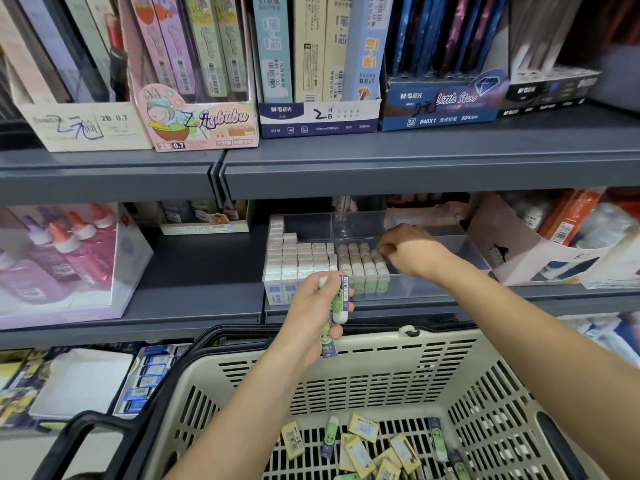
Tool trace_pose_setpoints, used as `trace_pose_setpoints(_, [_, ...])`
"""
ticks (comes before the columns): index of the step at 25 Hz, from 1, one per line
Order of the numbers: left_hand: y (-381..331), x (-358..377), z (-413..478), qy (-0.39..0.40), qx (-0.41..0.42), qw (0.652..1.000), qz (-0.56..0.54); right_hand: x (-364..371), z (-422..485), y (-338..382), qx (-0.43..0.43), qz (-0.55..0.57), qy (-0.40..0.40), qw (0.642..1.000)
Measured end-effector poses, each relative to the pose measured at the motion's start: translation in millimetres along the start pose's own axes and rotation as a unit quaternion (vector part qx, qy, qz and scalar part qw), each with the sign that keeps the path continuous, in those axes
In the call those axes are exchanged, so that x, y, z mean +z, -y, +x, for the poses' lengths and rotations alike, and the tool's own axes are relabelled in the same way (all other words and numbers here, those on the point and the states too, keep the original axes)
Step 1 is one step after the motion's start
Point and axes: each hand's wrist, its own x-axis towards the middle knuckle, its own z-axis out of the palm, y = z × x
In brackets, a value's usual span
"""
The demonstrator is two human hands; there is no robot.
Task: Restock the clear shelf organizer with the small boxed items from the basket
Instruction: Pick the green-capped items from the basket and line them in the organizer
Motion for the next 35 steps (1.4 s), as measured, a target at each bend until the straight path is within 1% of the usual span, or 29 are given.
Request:
trace_pose_setpoints(4, [-1.1, 1.8, 1.4, -0.001, -0.007, 1.0, -0.015, 0.4, 1.2, 1.0, -0.008, -0.014, 0.02, 1.0])
trace_pose_setpoints(6, [-2.5, 3.0, 1.9, 0.003, -0.012, 1.0, -0.022, -4.6, -2.3, 0.9, 0.002, -0.002, 0.014, 1.0])
trace_pose_setpoints(9, [-3.4, 4.2, 0.6, 0.011, -0.002, 1.0, -0.002, -11.2, -19.0, 3.0, -0.009, 0.017, -0.052, 0.998])
trace_pose_setpoints(11, [-3.4, 5.7, -1.3, 0.023, 0.014, 1.0, 0.013, -10.5, -38.1, 9.8, -0.062, 0.064, -0.1, 0.991])
trace_pose_setpoints(12, [-3.1, 6.5, -2.5, 0.03, 0.021, 0.999, 0.02, -9.4, -48.0, 14.9, -0.097, 0.102, -0.111, 0.984])
trace_pose_setpoints(14, [-3.1, 8.8, -4.7, 0.033, 0.027, 0.999, 0.025, -6.4, -65.1, 23.1, -0.152, 0.168, -0.109, 0.968])
trace_pose_setpoints(16, [-4.1, 10.6, -6.0, 0.013, 0.024, 1.0, 0.012, -0.7, -78.7, 26.4, -0.184, 0.186, -0.103, 0.96])
trace_pose_setpoints(18, [-5.4, 12.1, -7.0, -0.006, 0.018, 1.0, -0.004, 7.3, -89.6, 28.5, -0.211, 0.167, -0.097, 0.958])
trace_pose_setpoints(20, [-6.4, 13.9, -8.1, -0.008, 0.011, 1.0, -0.021, 15.6, -96.8, 30.9, -0.237, 0.122, -0.101, 0.959])
trace_pose_setpoints(23, [-7.8, 15.1, -9.3, -0.008, -0.001, 1.0, -0.025, 18.4, -98.5, 31.7, -0.266, 0.067, -0.152, 0.95])
trace_pose_setpoints(26, [-8.7, 13.9, -10.0, -0.011, -0.008, 1.0, -0.017, 15.2, -100.4, 32.2, -0.3, 0.048, -0.206, 0.93])
trace_pose_setpoints(29, [-8.5, 12.1, -11.3, -0.01, -0.01, 1.0, -0.02, 10.2, -100.5, 30.1, -0.306, 0.086, -0.247, 0.916])
trace_pose_setpoints(32, [-6.6, 10.7, -10.8, 0.012, -0.005, 1.0, 0.005, 2.4, -96.5, 23.5, -0.288, 0.126, -0.271, 0.91])
trace_pose_setpoints(33, [-6.5, 10.2, -10.6, 0.015, -0.004, 1.0, 0.019, -1.1, -93.0, 19.6, -0.269, 0.141, -0.279, 0.911])
trace_pose_setpoints(35, [-7.0, 8.6, -9.3, 0.012, -0.001, 0.999, 0.039, -9.9, -79.8, 9.3, -0.204, 0.167, -0.306, 0.915])
